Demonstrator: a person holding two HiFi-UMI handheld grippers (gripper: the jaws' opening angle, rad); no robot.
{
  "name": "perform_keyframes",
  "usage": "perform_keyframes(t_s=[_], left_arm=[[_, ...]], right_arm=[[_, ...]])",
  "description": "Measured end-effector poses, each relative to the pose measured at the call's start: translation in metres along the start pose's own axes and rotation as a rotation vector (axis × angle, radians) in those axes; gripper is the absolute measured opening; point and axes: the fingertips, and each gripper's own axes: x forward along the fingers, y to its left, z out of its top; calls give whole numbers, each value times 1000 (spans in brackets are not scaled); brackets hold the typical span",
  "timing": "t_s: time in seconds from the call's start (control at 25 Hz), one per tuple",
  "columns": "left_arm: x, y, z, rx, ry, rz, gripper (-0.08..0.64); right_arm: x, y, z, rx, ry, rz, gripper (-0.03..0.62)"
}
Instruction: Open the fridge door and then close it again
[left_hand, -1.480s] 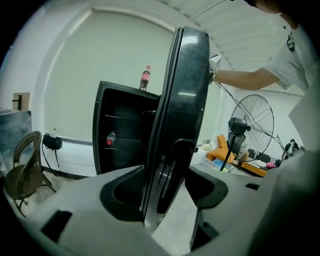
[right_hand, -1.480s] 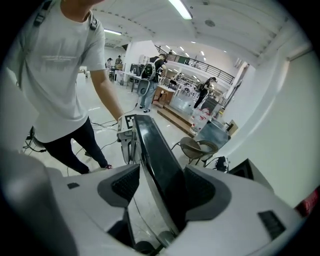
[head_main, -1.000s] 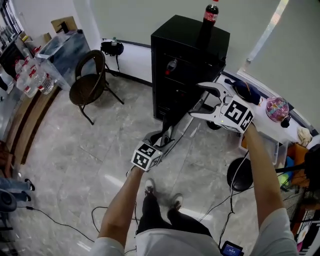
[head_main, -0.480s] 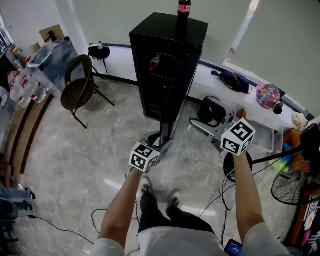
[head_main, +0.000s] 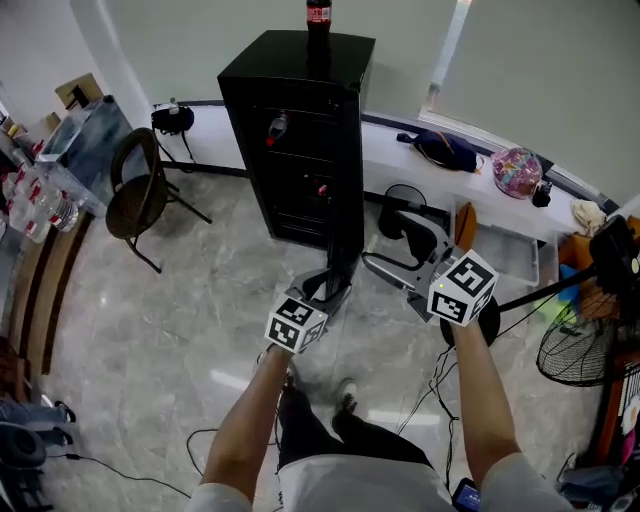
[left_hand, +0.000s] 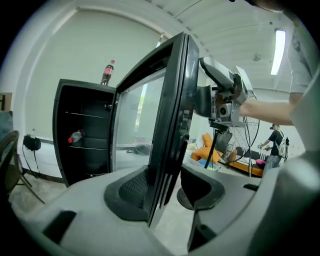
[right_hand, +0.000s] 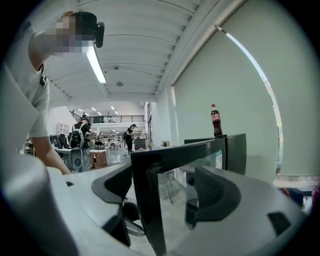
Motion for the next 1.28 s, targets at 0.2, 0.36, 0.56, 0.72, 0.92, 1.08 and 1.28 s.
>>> perform_keyframes(t_s=[0.2,0.36,0.56,0.72,0.92,1.08,1.28], left_arm=[[20,-18,4,2,-5,-16,195],[37,-32,5,24,-13,-17,187],[66,-53,9,25,-15,-27,147],[90,-67,16,9,-6,-51,149],[113,-83,20,28,32,-90,132],[116,-79,19,25,45,-84,132],[109,-46,32,-7,23,-28,132]], right_arm=[[-27,0,-3,16,-20,-13,380],[-36,1,-13,29,-8,-16,380],[-50,-10,-23,61,-5,-54,380],[-56,-25,-33,26,47,-131,373],[-77,-59,-39,10,72,-276,239],[-92,-77,-41,-7,89,-292,220],[-109,-104,-40,2,96,-303,201]])
